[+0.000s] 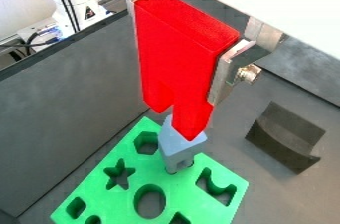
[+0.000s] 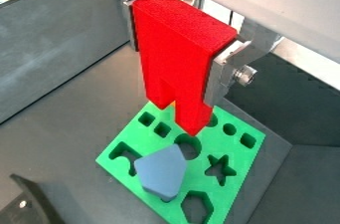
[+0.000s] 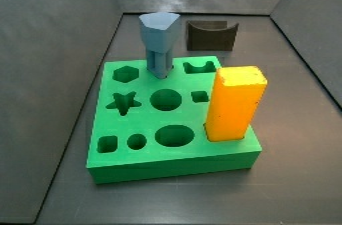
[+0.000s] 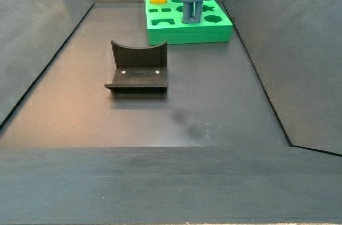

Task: Pick up the double-square object. Move up. Move to above the board. Insert the double-square object.
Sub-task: Insert the double-square object.

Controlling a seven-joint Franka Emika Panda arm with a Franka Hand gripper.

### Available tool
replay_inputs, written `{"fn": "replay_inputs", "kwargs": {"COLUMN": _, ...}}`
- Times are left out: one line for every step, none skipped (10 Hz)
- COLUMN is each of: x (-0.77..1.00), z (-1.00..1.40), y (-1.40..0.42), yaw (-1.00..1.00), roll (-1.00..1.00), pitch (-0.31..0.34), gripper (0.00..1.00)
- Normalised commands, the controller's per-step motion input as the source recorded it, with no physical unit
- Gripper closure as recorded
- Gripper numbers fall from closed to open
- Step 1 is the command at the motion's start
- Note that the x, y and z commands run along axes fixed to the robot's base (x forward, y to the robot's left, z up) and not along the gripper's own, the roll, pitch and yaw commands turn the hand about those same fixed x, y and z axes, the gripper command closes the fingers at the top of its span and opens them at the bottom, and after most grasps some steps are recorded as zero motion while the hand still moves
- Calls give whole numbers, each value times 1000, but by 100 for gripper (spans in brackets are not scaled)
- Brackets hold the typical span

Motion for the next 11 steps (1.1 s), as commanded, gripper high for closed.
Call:
{"fn": "replay_inputs", "kwargs": {"x": 0, "z": -11, "y": 0, "yaw": 0, "roll": -3, "pitch": -9, "gripper": 100}}
{"fn": "replay_inputs", "kwargs": {"x": 29, "z": -189, "y": -171, "yaw": 26, "roll": -17, "pitch": -97, "gripper": 100}}
{"fn": "replay_inputs", "kwargs": {"x": 0, "z": -289, "y": -340, "yaw": 0, "roll": 0, "pitch": -139, "gripper": 100}}
{"fn": "replay_inputs", "kwargs": {"x": 94, "z": -357, "y": -409, "yaw": 0, "roll": 0, "pitch": -171, "gripper": 100}}
{"fn": "replay_inputs", "kwargs": {"x": 240, "z": -409, "y": -386, "yaw": 63, "roll": 3, "pitch": -179, "gripper": 100}}
{"fn": "replay_inputs", "kwargs": {"x": 394, "z": -449, "y": -303, "yaw": 114, "roll": 63, "pitch": -176, "gripper": 100}}
{"fn": "replay_inputs", "kwargs": {"x": 480, "z": -500, "y": -191, "yaw": 117, "roll": 107, "pitch": -203, "gripper": 100}}
{"fn": "replay_inputs", "kwargs": {"x": 437, "z": -574, "y": -126, "yaw": 120, "roll": 161, "pitch": -243, "gripper": 100}}
{"fn": "replay_inputs", "kwargs": {"x": 417, "z": -551, "y": -86, "yaw": 129, "roll": 194, "pitch": -231, "gripper": 100}}
{"fn": "replay_inputs", "kwargs": {"x": 397, "z": -549, "y": -57, "yaw": 140, "roll": 206, "pitch": -220, "gripper": 100}}
{"fn": "replay_inputs", "kwargs": {"x": 334, "z": -569, "y": -34, "yaw": 160, "roll": 206, "pitch": -207, "gripper": 100}}
